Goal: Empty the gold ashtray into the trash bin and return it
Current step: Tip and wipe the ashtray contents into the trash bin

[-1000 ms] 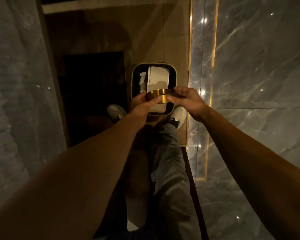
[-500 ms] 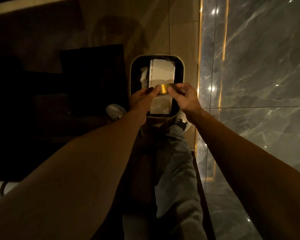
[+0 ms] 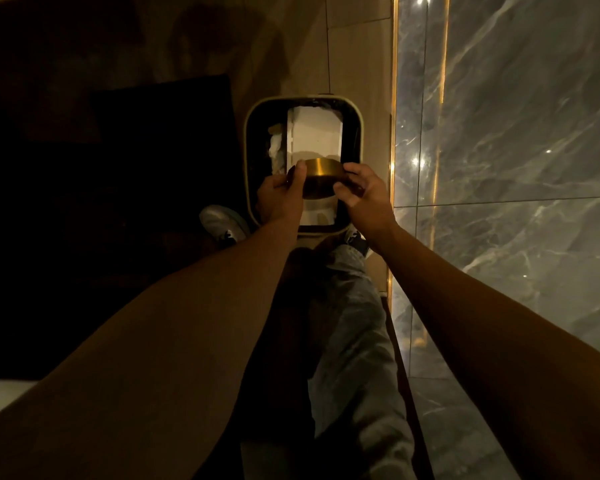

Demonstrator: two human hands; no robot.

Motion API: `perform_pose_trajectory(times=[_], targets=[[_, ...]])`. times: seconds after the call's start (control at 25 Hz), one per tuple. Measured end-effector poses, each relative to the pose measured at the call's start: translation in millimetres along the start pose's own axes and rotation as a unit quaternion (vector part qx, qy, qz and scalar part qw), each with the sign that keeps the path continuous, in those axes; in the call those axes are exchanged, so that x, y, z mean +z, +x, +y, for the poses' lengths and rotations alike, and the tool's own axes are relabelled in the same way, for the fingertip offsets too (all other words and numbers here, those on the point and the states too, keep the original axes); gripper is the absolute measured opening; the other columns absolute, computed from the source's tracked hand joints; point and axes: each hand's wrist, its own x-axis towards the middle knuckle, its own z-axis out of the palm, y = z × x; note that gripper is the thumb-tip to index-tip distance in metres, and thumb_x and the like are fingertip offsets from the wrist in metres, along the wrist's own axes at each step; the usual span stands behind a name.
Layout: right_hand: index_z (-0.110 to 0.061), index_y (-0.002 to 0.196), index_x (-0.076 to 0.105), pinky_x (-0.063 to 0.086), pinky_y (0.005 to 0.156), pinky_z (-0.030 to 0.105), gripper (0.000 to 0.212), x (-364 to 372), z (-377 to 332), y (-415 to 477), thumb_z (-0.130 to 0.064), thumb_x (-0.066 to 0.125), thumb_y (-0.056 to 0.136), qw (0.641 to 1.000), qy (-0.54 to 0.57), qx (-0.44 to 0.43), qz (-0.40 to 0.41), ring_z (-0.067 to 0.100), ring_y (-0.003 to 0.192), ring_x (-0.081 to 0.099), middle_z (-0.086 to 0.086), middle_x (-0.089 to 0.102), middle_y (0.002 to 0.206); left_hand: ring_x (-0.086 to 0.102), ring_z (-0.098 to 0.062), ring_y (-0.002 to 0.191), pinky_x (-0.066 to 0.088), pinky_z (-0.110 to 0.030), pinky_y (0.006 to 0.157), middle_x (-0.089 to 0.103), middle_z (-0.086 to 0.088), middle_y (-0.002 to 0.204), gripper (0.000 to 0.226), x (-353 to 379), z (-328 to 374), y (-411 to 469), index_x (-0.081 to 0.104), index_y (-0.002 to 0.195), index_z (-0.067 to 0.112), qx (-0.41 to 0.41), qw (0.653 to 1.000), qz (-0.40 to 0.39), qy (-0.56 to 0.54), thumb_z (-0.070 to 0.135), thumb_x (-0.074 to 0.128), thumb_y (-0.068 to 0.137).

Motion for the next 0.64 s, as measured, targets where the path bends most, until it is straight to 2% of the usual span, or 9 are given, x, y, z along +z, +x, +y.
perform_pose_trajectory(times=[0.08, 0.24, 0.28, 0.36, 0.44, 0.52, 0.64], targets=[[-0.009, 0.134, 0.049, 0.044, 0.092, 0.018, 0.042, 1.3, 3.2, 3.3, -0.005, 0.056, 0.093, 1.0, -0.02, -0.011, -0.006, 0.012, 0.111, 0.053, 0.004, 0.056, 0.124, 0.065, -0.026, 0.11, 0.054, -0.041, 0.096, 0.069, -0.009, 0.112, 0.04, 1.1, -1.8, 1.6, 0.066, 0.112, 0.011, 0.008, 1.0, -0.003, 0.009, 0.045, 0.063, 0.092], [-0.01, 0.139, 0.047, 0.04, 0.09, 0.01, 0.047, 3.3, 7.4, 7.2, -0.002, 0.054, 0.093, 0.998, -0.053, -0.029, -0.008, 0.015, 0.118, 0.05, 0.011, 0.056, 0.133, 0.065, -0.025, 0.111, 0.051, -0.034, 0.093, 0.069, -0.007, 0.106, 0.037, -1.7, -4.6, 6.0, 0.068, 0.113, 0.008, 0.027, 0.999, -0.029, 0.025, 0.039, 0.054, 0.099], [-0.01, 0.139, 0.047, 0.042, 0.093, 0.014, 0.047, 3.5, 7.4, 8.6, -0.002, 0.054, 0.093, 0.998, -0.055, -0.025, -0.012, 0.017, 0.118, 0.051, 0.011, 0.057, 0.131, 0.064, -0.026, 0.113, 0.05, -0.033, 0.093, 0.07, -0.007, 0.108, 0.035, -2.2, -4.2, 6.3, 0.068, 0.115, 0.007, 0.032, 0.999, -0.031, 0.025, 0.036, 0.054, 0.1], [-0.014, 0.139, 0.049, 0.044, 0.104, 0.032, 0.048, 3.8, 7.9, 11.5, -0.008, 0.054, 0.091, 0.997, -0.074, -0.025, -0.019, 0.023, 0.121, 0.053, 0.01, 0.058, 0.128, 0.062, -0.025, 0.117, 0.048, -0.031, 0.096, 0.068, -0.012, 0.121, 0.032, -2.7, -4.1, 4.6, 0.063, 0.125, 0.008, 0.04, 0.999, -0.03, 0.02, 0.026, 0.053, 0.1], [-0.018, 0.139, 0.048, 0.046, 0.106, 0.042, 0.052, 4.4, 7.3, 13.6, -0.016, 0.055, 0.088, 0.996, -0.09, -0.021, -0.022, 0.025, 0.12, 0.055, 0.012, 0.059, 0.126, 0.062, -0.024, 0.113, 0.049, -0.029, 0.095, 0.067, -0.016, 0.125, 0.036, -2.9, -6.8, 4.0, 0.057, 0.133, 0.011, 0.059, 0.997, -0.039, 0.038, 0.015, 0.055, 0.097], [-0.016, 0.136, 0.051, 0.05, 0.102, 0.039, 0.048, 5.7, 5.7, 15.2, -0.012, 0.054, 0.088, 0.995, -0.088, -0.025, -0.027, 0.023, 0.114, 0.059, 0.013, 0.061, 0.119, 0.063, -0.023, 0.114, 0.052, -0.036, 0.099, 0.064, -0.013, 0.128, 0.05, -2.7, -11.1, 3.6, 0.054, 0.135, 0.016, 0.089, 0.992, -0.056, 0.064, 0.016, 0.063, 0.086], [-0.013, 0.125, 0.058, 0.052, 0.089, 0.027, 0.039, 5.4, -2.5, 14.5, -0.002, 0.051, 0.088, 0.996, -0.073, -0.045, -0.026, 0.015, 0.097, 0.062, 0.007, 0.064, 0.1, 0.053, -0.028, 0.131, 0.048, -0.048, 0.107, 0.052, -0.009, 0.144, 0.078, -2.6, -16.9, 6.2, 0.045, 0.144, 0.021, 0.149, 0.974, -0.066, 0.156, 0.023, 0.077, 0.073]])
